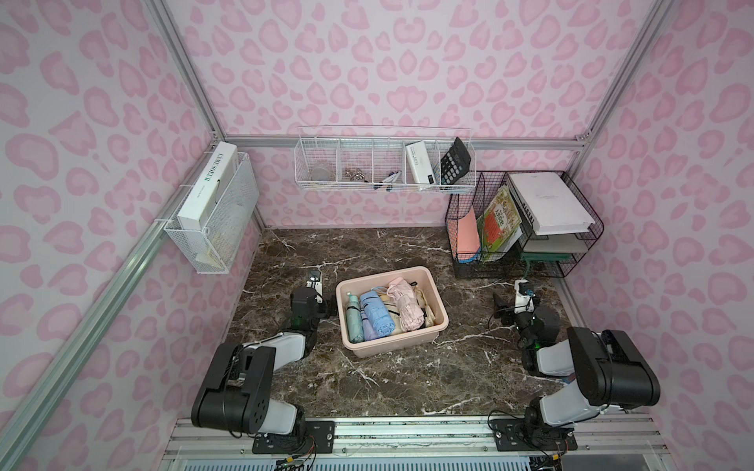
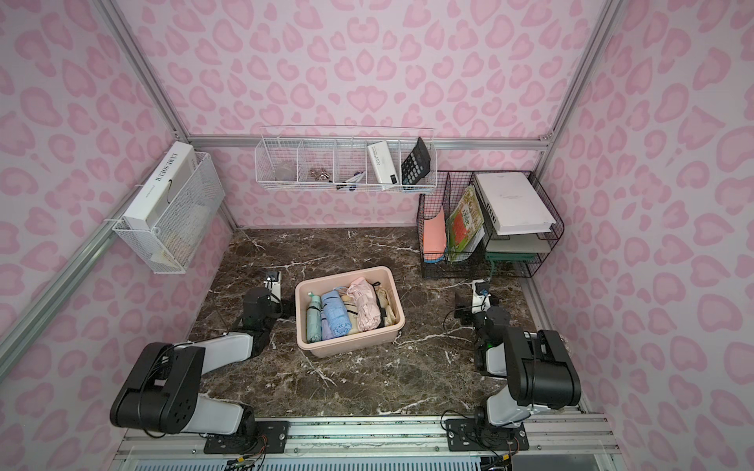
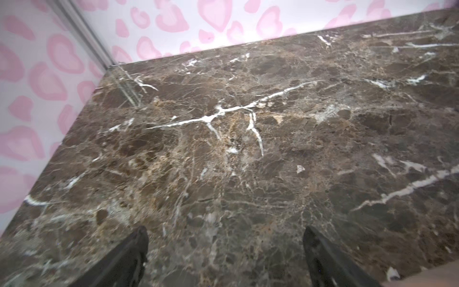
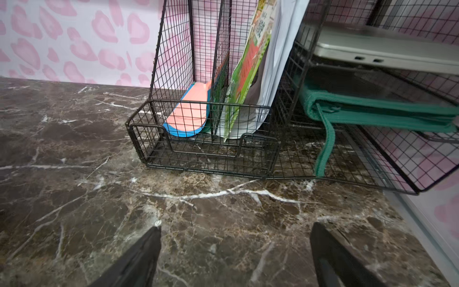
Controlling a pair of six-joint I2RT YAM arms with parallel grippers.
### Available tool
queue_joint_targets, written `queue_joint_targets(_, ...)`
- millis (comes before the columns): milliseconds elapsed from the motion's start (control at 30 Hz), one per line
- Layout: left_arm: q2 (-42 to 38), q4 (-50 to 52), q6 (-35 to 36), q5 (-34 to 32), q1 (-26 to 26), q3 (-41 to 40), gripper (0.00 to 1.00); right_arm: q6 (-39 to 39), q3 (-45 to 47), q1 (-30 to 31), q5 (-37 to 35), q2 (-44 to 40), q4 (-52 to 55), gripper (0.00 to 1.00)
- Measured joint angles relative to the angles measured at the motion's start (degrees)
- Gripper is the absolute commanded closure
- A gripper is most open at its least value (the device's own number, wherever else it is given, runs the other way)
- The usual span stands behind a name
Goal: Put the umbrella into the storage box
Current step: Reset both arms
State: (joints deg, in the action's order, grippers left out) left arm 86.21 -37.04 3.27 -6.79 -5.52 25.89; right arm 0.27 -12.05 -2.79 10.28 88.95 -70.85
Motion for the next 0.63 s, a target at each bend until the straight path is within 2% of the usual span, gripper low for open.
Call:
queue_joint_targets(100,3.87,-4.81,-0.17,0.57,2.73,-1.36,0.01,-0.31,0.46,0.11,-0.26,0.63,-4.09,0.02)
queue_joint_targets(200,4.24,-7.02,0.07,2.99,2.62,-1.9,0.01,-0.31,0.7,0.17,-0.76,0.52,-4.44,0.02)
queue_joint_targets(633,2.19,-4.22,-0.59,3.43,2.89,0.44,0.01,-0.09,0.15,0.15,-1.07,1.25,-6.12,0.02)
